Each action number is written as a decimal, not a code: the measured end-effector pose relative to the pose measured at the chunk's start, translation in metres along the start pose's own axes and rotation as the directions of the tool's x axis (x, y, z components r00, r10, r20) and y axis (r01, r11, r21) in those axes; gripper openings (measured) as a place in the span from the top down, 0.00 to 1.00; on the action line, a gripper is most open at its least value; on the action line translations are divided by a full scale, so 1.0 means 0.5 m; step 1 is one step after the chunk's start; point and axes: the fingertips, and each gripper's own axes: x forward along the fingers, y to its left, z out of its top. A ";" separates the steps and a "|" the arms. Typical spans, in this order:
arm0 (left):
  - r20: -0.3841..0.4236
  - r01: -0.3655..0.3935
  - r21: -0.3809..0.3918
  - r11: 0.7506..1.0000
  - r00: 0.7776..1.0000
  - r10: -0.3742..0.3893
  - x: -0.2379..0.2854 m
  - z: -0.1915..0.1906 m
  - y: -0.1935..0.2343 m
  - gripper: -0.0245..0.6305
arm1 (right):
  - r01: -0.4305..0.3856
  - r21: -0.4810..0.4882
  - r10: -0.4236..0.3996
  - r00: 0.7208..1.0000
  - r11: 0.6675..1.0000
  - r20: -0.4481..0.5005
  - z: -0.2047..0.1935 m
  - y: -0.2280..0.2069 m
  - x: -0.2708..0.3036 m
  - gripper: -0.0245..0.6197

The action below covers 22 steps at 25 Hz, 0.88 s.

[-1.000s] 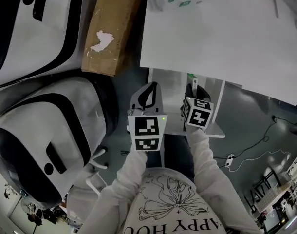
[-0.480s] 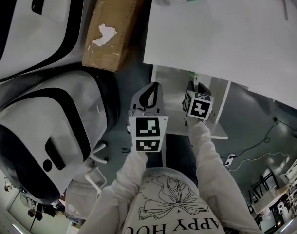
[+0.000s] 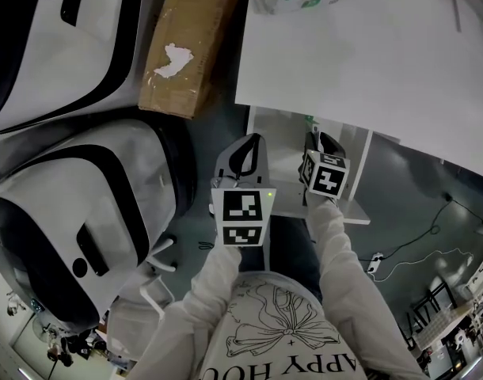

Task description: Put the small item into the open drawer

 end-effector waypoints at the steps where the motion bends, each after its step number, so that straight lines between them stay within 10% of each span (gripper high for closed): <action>1: 0.006 0.001 0.001 1.000 1.000 -0.001 -0.007 0.006 -0.002 0.95 | 0.005 0.002 -0.005 1.000 1.000 0.015 0.008 0.000 -0.016 0.78; 10: 0.133 0.018 0.025 1.000 0.991 -0.021 -0.090 0.124 -0.031 0.95 | 0.011 0.024 -0.017 0.969 1.000 0.247 0.133 0.032 -0.224 0.85; 22: 0.334 0.015 0.079 0.997 0.942 -0.041 -0.264 0.288 -0.081 0.95 | 0.003 0.037 -0.024 0.820 0.999 0.572 0.306 0.064 -0.565 0.88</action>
